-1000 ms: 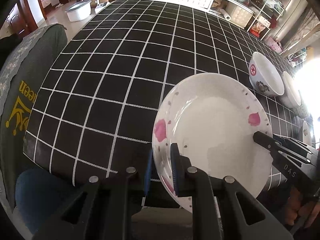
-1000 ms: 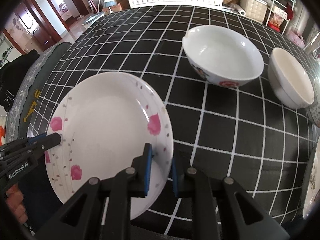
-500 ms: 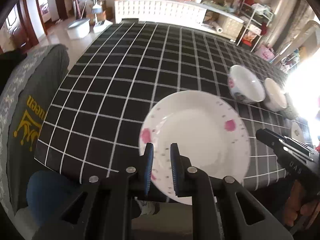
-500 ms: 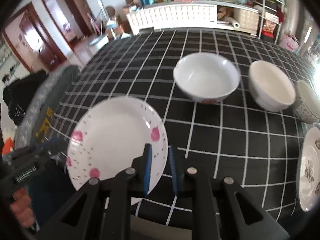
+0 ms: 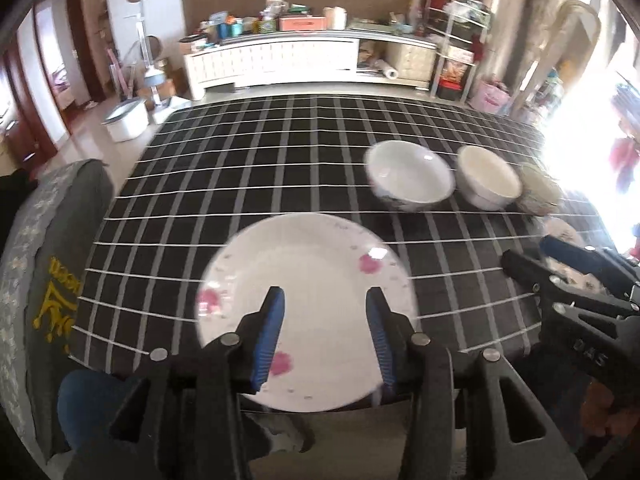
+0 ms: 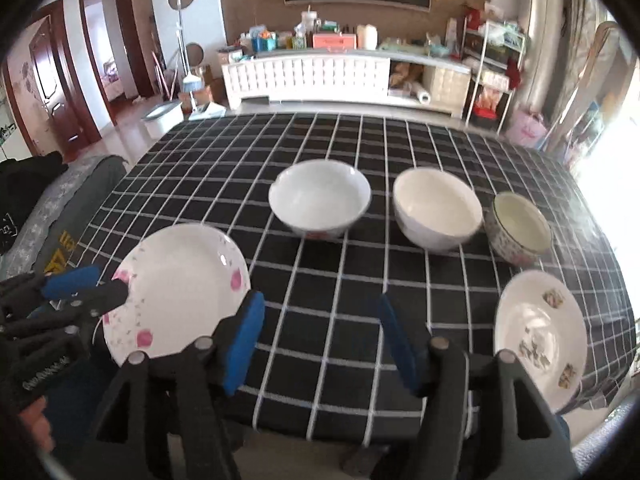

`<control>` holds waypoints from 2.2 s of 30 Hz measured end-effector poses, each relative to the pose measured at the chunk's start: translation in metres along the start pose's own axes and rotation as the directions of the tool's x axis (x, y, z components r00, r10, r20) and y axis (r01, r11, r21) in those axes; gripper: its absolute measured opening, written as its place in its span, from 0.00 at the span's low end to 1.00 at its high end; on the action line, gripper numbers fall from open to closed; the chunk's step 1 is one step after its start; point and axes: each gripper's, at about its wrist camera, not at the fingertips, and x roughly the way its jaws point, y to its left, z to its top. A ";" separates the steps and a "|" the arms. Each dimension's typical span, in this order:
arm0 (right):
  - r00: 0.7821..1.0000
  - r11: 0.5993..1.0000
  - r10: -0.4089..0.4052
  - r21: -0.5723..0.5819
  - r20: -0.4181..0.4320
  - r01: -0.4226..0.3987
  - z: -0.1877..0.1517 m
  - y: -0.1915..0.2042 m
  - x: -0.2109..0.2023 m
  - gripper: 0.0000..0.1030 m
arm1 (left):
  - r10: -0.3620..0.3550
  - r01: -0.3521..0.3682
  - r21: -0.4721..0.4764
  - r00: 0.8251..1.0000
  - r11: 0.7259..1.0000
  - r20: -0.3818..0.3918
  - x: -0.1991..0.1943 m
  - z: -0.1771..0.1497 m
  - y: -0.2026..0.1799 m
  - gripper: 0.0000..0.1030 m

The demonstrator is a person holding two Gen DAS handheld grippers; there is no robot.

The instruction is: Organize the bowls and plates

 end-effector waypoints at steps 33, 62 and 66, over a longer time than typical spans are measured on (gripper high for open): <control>0.977 0.935 -0.210 0.289 -0.021 0.207 -0.022 -0.218 -0.058 0.74 | -0.173 0.184 0.262 0.983 0.948 -0.062 0.045 0.056 -0.215 0.48; 0.960 0.894 -0.200 0.364 -0.195 0.260 -0.070 -0.299 0.002 0.63 | -0.203 0.289 0.262 0.929 0.921 -0.309 0.150 0.035 -0.280 0.44; 0.964 0.892 -0.192 0.376 -0.184 0.250 -0.073 -0.303 0.004 0.58 | -0.214 0.295 0.230 0.922 0.927 -0.322 0.159 0.033 -0.279 0.34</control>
